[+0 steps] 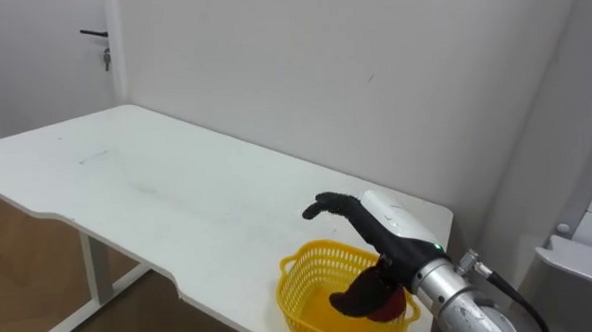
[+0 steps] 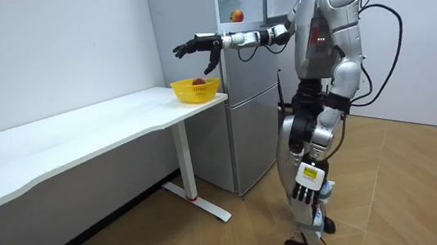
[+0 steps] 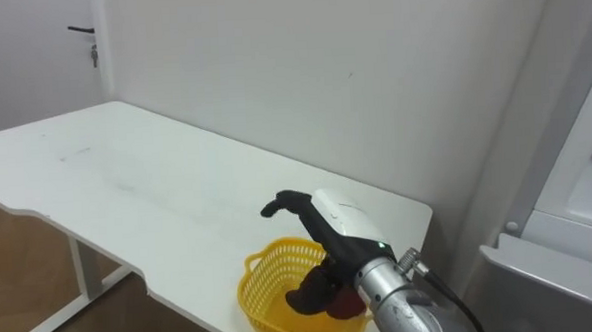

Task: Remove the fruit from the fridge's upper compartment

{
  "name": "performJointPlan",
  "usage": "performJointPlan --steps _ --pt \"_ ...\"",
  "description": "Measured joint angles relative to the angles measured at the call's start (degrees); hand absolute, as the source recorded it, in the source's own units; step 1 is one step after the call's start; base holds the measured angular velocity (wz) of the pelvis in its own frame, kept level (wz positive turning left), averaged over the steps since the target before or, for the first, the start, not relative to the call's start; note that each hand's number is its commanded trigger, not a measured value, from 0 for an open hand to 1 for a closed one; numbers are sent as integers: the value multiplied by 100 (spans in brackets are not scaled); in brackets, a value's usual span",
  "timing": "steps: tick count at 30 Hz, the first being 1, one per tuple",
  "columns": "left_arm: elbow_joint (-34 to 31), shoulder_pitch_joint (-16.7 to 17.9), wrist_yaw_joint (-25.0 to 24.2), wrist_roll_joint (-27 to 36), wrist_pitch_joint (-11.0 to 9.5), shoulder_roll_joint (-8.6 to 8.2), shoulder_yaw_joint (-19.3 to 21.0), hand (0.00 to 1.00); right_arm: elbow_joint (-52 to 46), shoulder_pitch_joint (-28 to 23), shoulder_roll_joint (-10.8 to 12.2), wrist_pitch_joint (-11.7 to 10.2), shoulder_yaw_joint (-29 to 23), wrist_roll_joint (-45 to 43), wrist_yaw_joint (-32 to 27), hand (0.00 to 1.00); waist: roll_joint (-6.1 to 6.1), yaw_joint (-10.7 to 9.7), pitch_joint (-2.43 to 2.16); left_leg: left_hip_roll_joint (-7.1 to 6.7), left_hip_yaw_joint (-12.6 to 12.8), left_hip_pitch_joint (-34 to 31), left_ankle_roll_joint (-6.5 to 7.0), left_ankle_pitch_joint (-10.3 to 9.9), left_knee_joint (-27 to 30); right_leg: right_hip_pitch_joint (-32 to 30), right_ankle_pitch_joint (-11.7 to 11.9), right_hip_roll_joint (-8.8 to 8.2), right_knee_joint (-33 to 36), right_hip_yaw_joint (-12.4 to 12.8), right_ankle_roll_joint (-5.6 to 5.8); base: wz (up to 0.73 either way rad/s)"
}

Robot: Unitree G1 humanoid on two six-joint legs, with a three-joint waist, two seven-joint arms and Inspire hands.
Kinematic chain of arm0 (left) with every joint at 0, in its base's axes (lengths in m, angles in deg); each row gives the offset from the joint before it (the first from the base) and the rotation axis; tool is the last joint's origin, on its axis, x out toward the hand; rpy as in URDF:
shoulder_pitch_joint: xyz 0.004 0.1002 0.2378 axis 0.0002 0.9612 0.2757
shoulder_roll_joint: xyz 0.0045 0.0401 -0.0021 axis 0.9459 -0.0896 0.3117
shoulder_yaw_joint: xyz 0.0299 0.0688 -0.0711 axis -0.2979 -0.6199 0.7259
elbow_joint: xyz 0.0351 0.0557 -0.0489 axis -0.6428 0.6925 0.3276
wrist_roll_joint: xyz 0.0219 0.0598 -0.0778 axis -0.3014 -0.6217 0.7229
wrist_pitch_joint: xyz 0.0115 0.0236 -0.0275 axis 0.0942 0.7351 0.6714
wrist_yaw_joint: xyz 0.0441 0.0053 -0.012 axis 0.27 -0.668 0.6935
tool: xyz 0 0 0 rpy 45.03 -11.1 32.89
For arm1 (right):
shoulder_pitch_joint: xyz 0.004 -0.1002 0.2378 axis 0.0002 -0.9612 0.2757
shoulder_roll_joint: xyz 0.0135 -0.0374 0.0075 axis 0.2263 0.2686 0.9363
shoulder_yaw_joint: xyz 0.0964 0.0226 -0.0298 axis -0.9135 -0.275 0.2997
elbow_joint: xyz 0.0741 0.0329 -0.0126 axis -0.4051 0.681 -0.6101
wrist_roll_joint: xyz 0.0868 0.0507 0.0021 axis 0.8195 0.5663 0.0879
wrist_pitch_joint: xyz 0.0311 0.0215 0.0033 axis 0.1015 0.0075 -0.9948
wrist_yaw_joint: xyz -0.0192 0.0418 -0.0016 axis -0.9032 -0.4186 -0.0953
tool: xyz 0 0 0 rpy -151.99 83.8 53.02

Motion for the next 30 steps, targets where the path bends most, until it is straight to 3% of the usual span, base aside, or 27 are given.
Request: performJointPlan --steps 23,30 --pt "1 -16 -50 -2 0 -28 23 0 -4 0 -3 -6 -16 -140 0 0 -1 -45 1 -6 -46 -64 0 0 35 -12 -1 1 -3 1 1 1" --pt "32 18 -115 2 0 -79 5 0 -158 -6 1 -142 -55 99 -73 0 35 -160 -10 -6 -38 -63 0 0 33 -8 -1 -2 -3 13 1 0"
